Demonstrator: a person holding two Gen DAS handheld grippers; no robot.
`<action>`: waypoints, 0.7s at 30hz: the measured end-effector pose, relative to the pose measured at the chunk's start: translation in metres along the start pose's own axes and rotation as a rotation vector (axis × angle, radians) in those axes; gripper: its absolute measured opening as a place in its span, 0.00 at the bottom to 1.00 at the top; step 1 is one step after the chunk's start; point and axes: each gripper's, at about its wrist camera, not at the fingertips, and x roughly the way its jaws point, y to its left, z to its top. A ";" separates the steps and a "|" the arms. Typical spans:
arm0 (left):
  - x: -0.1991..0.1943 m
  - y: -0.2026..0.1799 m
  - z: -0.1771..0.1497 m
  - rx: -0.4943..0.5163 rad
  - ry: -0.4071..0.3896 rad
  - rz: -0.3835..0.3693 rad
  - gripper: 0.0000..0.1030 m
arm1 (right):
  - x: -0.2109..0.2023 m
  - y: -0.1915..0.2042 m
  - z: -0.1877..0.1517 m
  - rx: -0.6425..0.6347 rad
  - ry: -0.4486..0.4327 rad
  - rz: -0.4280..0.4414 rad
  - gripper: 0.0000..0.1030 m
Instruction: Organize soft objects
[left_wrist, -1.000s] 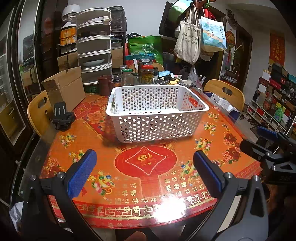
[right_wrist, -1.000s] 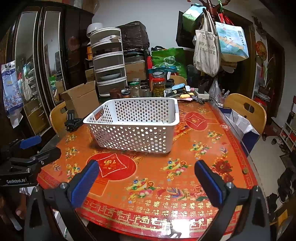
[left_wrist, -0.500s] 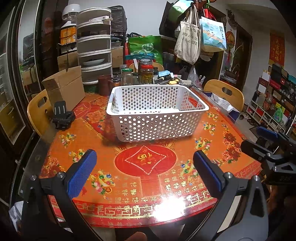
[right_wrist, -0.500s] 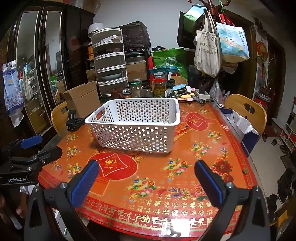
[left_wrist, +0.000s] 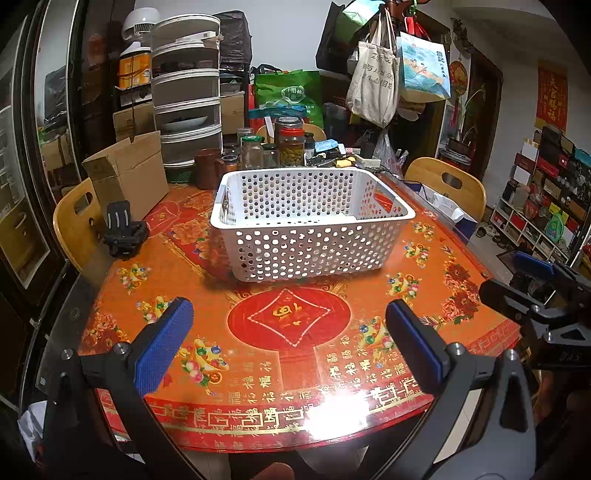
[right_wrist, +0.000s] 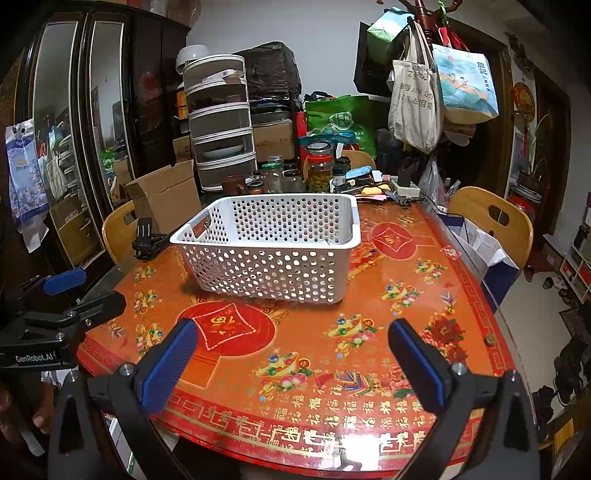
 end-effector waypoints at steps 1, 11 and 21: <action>0.000 0.000 0.000 0.000 0.000 0.000 1.00 | 0.000 -0.001 0.000 -0.001 0.000 0.000 1.00; 0.000 0.000 0.000 0.001 0.002 0.000 1.00 | -0.001 0.000 0.000 0.000 0.000 -0.001 1.00; 0.000 -0.001 0.000 0.000 0.002 0.000 1.00 | -0.001 0.000 -0.001 0.000 0.002 0.000 1.00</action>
